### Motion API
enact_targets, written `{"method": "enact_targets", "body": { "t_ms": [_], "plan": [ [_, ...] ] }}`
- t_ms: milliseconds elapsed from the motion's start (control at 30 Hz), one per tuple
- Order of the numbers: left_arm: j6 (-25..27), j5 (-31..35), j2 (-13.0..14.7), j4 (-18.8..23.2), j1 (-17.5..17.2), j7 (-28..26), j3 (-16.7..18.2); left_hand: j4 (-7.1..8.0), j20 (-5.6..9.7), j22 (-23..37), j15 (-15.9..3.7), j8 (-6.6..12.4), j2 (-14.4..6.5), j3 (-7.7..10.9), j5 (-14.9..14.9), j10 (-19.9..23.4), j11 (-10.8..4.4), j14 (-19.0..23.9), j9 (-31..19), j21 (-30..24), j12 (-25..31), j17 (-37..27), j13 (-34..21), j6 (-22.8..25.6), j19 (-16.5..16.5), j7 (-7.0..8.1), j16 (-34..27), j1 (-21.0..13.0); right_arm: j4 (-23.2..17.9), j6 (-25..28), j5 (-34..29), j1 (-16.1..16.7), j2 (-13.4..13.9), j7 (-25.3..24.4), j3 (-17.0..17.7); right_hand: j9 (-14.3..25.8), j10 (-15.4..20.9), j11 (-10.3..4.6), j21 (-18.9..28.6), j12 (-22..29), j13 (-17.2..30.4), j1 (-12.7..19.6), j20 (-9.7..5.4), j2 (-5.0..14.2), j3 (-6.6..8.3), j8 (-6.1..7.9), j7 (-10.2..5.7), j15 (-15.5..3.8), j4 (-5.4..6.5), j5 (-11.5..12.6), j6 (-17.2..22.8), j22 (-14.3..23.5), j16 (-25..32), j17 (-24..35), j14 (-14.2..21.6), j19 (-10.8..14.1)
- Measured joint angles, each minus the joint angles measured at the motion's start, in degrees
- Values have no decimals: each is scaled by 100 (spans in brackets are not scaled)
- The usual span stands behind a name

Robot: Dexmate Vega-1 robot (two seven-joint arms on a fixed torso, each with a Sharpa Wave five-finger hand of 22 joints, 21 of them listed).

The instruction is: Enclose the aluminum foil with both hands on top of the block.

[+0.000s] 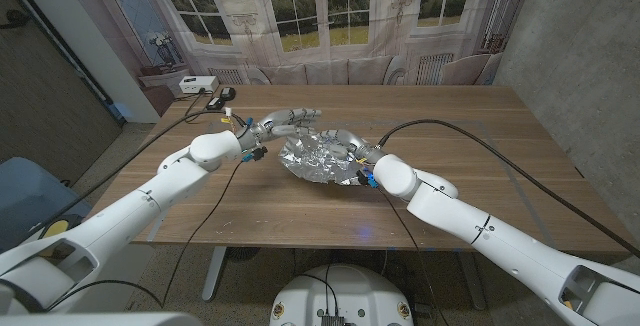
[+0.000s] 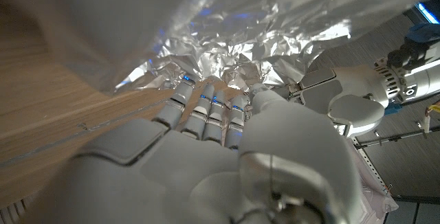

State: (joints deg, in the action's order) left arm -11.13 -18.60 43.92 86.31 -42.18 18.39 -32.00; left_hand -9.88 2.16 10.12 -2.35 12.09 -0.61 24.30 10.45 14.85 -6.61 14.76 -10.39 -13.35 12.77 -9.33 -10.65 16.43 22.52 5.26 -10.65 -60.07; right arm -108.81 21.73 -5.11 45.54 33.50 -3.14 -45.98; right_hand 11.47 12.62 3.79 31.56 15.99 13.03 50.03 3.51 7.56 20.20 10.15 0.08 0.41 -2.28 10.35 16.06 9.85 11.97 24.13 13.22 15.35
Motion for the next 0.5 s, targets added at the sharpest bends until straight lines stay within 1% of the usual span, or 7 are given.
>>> {"method": "enact_targets", "body": {
  "t_ms": [100,133,167,200,300,367,500],
  "plan": [
    [65,117,63,98,10,0,-54,-17,0,0,0,-4,-12,-16,0,3,7,0,0,0,-6,0,0,5,0,-5,5,-113,-14,107,27,-45,23,108,-37,-3,-258,11,-119,-155,-19,58,-16,-141,-61,-19,22,27,-192,0,-307,0,-67,-94,-231,-86],
    [91,159,82,130,14,0,-67,-13,2,0,1,-26,6,-34,0,-40,13,-6,0,8,-33,0,0,-15,-2,4,31,-142,-28,155,33,-93,47,164,-72,-3,-349,19,-155,-207,-26,72,-30,-167,-86,-20,35,47,-242,0,-415,0,-75,-126,-314,-112],
    [124,215,108,168,19,-4,-83,6,34,0,6,-57,36,-72,0,-108,29,-85,-4,43,-69,0,0,-84,-38,-6,52,-172,-40,198,34,-130,65,208,-98,-3,-433,25,-197,-253,-27,65,-9,-208,-119,-20,42,62,-276,0,-519,0,-87,-154,-388,-149],
    [166,279,117,181,20,-7,-89,21,36,0,8,-90,50,-129,0,-215,44,-185,-10,94,-110,0,0,-160,-139,-18,71,-186,-54,212,34,-164,82,221,-122,-3,-493,23,-232,-281,-27,62,11,-237,-147,-20,56,73,-304,0,-610,0,-96,-174,-438,-168],
    [268,435,193,296,37,-14,-131,124,-46,0,12,-173,53,-335,0,-563,132,-530,-16,216,-200,-7,0,-467,-440,-99,94,-183,-93,342,34,-246,119,339,-198,-2,-609,22,-306,-313,-26,-37,6,-365,-215,-21,63,95,-367,11,-731,0,-96,-229,-544,-226],
    [329,530,250,383,55,-17,-162,187,-127,0,18,-196,144,-471,20,-761,171,-708,-16,256,-200,-16,0,-677,-581,-166,94,-91,-119,439,20,-293,140,407,-241,-3,-645,15,-351,-348,-27,-152,31,-481,-336,4,64,100,-342,29,-749,1,-96,-266,-568,-250],
    [488,818,375,599,81,-48,-240,271,-279,0,32,-207,287,-716,94,-1082,242,-962,-16,256,-200,-16,-17,-1098,-733,-228,94,54,-200,669,-100,-397,183,501,-365,-2,-682,10,-400,-358,-26,-292,0,-652,-473,25,64,80,-325,69,-749,1,-96,-313,-589,-280]
  ]
}}
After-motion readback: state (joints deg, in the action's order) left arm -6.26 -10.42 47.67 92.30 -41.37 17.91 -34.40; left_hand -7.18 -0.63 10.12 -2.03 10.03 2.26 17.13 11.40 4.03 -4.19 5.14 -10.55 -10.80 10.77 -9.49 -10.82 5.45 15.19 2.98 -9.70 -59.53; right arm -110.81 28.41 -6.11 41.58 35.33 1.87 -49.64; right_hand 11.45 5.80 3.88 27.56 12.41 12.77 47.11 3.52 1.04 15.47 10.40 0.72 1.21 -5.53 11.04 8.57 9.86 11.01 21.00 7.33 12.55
